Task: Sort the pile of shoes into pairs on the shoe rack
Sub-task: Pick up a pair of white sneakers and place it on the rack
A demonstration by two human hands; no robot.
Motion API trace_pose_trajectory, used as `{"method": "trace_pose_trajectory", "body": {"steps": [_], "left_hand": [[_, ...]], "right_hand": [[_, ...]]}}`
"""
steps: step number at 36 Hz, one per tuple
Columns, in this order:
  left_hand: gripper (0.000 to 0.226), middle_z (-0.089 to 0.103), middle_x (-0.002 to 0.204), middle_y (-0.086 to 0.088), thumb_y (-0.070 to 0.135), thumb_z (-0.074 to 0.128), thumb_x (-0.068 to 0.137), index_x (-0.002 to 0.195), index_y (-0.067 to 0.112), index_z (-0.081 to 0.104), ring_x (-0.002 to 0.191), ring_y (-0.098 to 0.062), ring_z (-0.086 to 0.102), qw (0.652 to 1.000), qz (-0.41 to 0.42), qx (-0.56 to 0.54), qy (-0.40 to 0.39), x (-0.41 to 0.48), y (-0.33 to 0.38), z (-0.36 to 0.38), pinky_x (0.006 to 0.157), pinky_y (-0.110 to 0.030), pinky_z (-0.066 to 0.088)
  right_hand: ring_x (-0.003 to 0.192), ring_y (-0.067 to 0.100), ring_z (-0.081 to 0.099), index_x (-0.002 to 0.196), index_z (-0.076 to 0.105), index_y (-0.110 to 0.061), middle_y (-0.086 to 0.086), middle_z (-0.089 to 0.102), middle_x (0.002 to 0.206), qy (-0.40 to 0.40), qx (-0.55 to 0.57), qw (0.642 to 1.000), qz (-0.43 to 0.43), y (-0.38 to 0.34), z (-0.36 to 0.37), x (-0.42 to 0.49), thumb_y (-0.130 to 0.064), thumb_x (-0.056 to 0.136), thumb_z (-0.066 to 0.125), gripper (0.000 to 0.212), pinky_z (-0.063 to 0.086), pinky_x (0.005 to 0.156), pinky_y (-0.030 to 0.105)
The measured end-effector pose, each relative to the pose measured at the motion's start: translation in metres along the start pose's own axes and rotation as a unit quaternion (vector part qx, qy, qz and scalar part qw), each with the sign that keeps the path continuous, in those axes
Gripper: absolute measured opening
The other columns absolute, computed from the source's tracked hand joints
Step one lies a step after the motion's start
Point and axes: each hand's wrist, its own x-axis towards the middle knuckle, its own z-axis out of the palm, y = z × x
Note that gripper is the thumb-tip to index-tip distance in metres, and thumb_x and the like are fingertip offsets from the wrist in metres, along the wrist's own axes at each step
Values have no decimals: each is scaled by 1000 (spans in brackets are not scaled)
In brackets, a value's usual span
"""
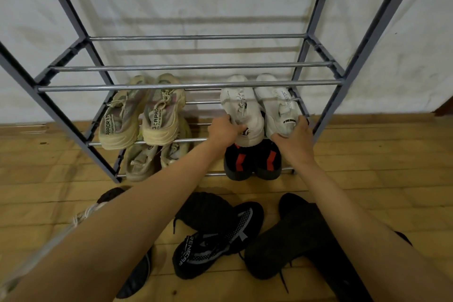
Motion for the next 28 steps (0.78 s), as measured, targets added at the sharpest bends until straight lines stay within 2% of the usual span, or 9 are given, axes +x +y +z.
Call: {"method": "trace_pose_trajectory", "body": {"steps": [2, 3, 5, 8, 11, 15, 18, 24, 28], "left_hand": [[44, 65, 118, -13, 26, 70, 84, 121, 6, 59, 110, -29, 61, 1000, 6, 6, 4, -4, -1, 0, 96, -48, 50], [43, 65, 118, -13, 27, 68, 85, 121, 6, 60, 109, -29, 61, 1000, 12, 10, 7, -6, 0, -1, 95, -48, 50], [40, 66, 116, -13, 30, 65, 87, 119, 5, 61, 107, -27, 62, 999, 30, 26, 16, -14, -1, -2, 94, -47, 51], [40, 65, 117, -13, 28, 66, 86, 118, 6, 62, 110, -27, 59, 995, 76, 66, 24, -29, -9, -7, 95, -47, 50], [48, 60, 126, -10, 27, 68, 82, 127, 11, 57, 121, -25, 52, 990, 97, 103, 32, -55, -23, -14, 101, -45, 45], [50, 51, 133, -12, 21, 65, 86, 133, 10, 51, 128, -26, 44, 980, 77, 182, -3, -102, -53, -28, 109, -38, 35], [49, 45, 135, -12, 23, 65, 86, 133, 15, 51, 128, -30, 40, 976, 43, 215, -20, -133, -86, -39, 110, -38, 33], [47, 39, 142, -9, 23, 65, 87, 132, 17, 51, 134, -27, 35, 966, -18, 254, -39, -174, -139, -64, 111, -33, 29], [47, 39, 142, -10, 23, 61, 89, 134, 16, 48, 133, -32, 34, 957, -52, 281, -57, -185, -166, -75, 110, -35, 27]], "right_hand": [[125, 26, 35, 136, 30, -3, 15, 36, 137, -1, -24, 1000, -5, 1, 0, -5, -16, 78, 68, 70, 33, 93, 27], [131, 28, 30, 140, 26, -3, 16, 31, 142, -2, -36, 999, -8, 1, 0, -9, -17, 78, 68, 76, 32, 102, 30], [140, 30, 18, 146, 17, -5, 17, 19, 151, -4, -62, 998, -18, -1, 0, -21, -20, 79, 69, 86, 24, 115, 41], [144, 32, 9, 147, 14, -5, 18, 10, 154, 8, -117, 991, -63, -5, 0, -42, -24, 82, 68, 87, 18, 118, 41], [145, 33, 2, 148, 13, -7, 18, 2, 156, -21, -165, 982, -89, -10, 0, -64, -28, 85, 64, 84, 14, 119, 44], [144, 32, 7, 148, 16, -8, 17, 8, 154, -74, -178, 975, -114, -14, 7, -100, -27, 86, 61, 78, 15, 118, 42], [144, 28, 10, 147, 18, -12, 12, 15, 153, -146, -198, 960, -135, -8, 18, -124, -29, 88, 59, 74, 19, 117, 39], [140, 26, 20, 146, 20, -14, 9, 15, 152, -266, -199, 936, -117, 1, 44, -173, -30, 89, 59, 71, 30, 114, 38], [137, 28, 24, 146, 21, -14, 9, 22, 148, -317, -228, 915, -102, 6, 60, -189, -28, 88, 61, 72, 29, 113, 37]]}}
